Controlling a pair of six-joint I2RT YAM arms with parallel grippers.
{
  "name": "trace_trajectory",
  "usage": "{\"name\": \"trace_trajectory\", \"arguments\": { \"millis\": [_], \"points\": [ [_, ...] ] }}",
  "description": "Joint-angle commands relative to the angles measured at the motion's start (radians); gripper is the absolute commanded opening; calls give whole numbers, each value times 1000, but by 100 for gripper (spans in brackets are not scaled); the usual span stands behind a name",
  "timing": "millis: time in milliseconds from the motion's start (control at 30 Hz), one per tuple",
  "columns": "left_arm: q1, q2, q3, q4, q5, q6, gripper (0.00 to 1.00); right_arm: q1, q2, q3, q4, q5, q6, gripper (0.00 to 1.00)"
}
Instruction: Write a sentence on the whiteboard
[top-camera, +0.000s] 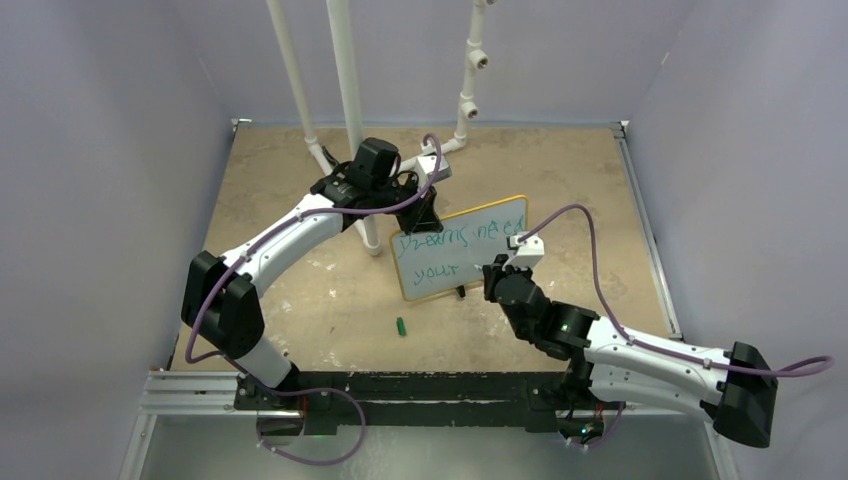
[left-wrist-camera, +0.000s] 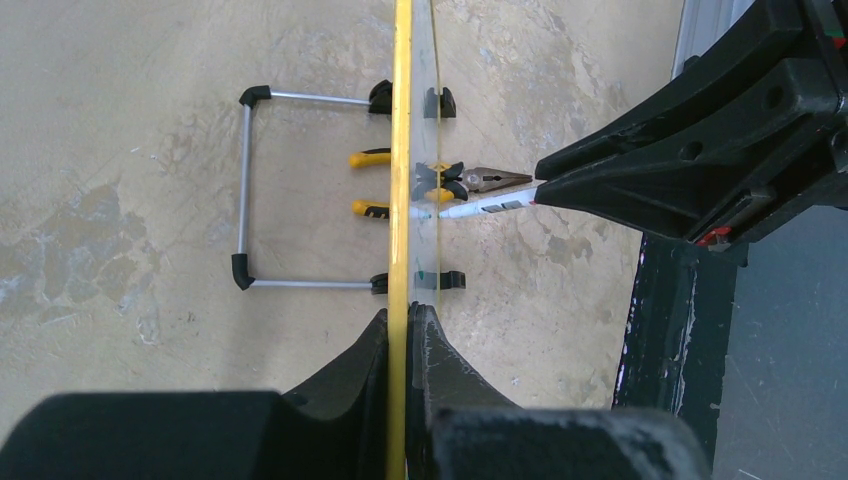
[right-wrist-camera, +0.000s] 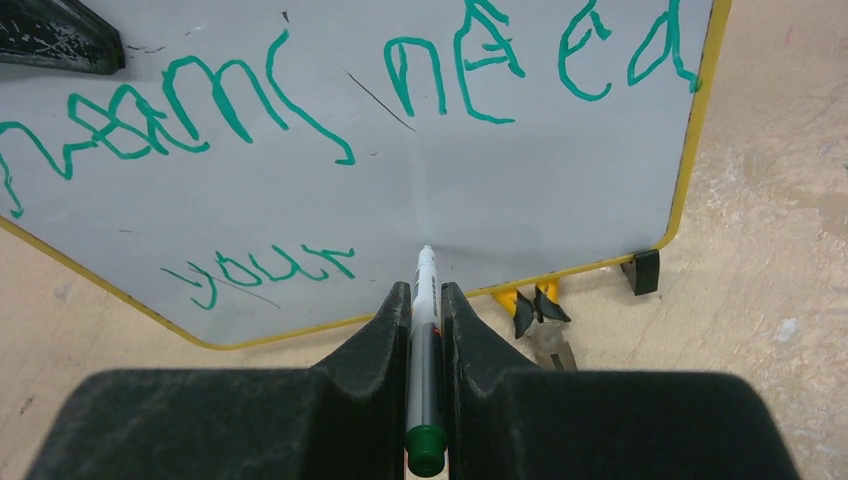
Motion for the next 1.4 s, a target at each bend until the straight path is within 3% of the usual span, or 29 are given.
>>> {"name": "trace_trajectory", "arguments": {
  "millis": [0, 700, 1367],
  "points": [
    [36, -18, -13, -12, -45, 24, 0, 6, -2, 32, 28, 45, 24, 0],
    [36, -17, -13, -13, -40, 22, 0, 6, -8, 40, -26, 130, 95, 0],
    [37, -16, -13, -9, -38, 21, 0, 6, -27, 8, 105, 55, 18, 0]
  ]
}}
